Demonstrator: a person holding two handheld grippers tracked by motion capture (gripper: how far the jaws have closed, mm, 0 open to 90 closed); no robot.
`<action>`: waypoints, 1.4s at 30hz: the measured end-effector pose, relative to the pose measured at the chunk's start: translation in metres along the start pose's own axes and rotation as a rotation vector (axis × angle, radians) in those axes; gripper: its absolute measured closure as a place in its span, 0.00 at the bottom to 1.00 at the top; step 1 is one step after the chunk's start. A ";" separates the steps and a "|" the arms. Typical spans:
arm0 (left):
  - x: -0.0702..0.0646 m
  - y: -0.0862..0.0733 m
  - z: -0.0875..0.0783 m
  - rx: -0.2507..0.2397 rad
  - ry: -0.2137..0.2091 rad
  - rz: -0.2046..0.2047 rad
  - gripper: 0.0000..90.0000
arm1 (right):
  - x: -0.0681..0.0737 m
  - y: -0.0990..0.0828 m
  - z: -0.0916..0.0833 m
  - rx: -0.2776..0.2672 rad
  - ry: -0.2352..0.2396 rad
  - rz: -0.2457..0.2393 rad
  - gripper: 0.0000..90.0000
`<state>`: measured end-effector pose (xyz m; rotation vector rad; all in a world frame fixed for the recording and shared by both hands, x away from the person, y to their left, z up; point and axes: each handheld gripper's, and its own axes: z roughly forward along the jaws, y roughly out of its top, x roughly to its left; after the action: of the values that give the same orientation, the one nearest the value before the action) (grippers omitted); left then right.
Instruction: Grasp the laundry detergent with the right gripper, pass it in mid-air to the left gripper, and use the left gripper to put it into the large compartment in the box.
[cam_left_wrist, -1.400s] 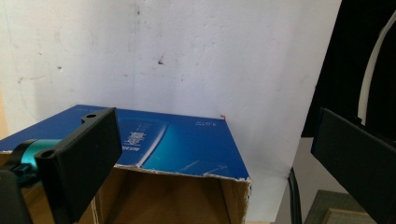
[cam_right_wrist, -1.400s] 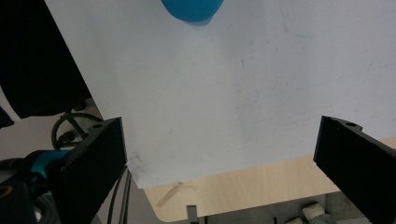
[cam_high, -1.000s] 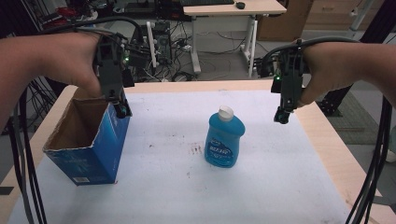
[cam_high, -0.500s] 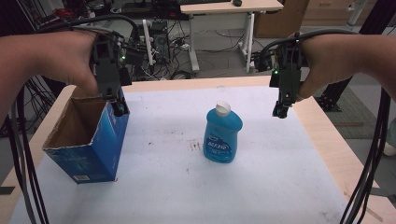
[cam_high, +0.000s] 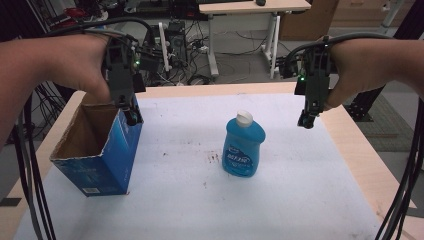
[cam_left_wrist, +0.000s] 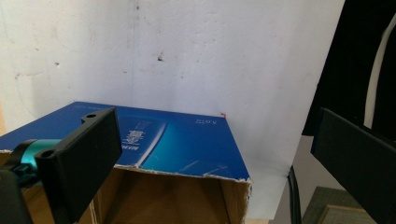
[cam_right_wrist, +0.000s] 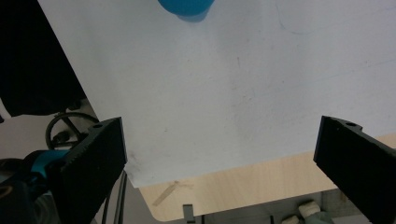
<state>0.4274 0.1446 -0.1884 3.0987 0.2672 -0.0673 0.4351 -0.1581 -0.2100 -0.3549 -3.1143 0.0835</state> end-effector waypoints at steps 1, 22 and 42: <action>0.000 -0.001 0.000 -0.005 0.000 0.000 0.02 | 0.000 0.000 0.001 -0.005 0.001 -0.002 0.02; 0.002 -0.004 0.006 -0.016 -0.006 -0.009 0.02 | 0.007 -0.034 0.035 -0.242 0.097 0.083 0.01; -0.002 -0.002 0.004 -0.016 -0.001 -0.003 0.02 | 0.012 -0.041 0.080 -0.398 0.103 0.146 0.01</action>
<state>0.4245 0.1464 -0.1920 3.0819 0.2708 -0.0667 0.4128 -0.1994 -0.2875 -0.5682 -2.9813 -0.5425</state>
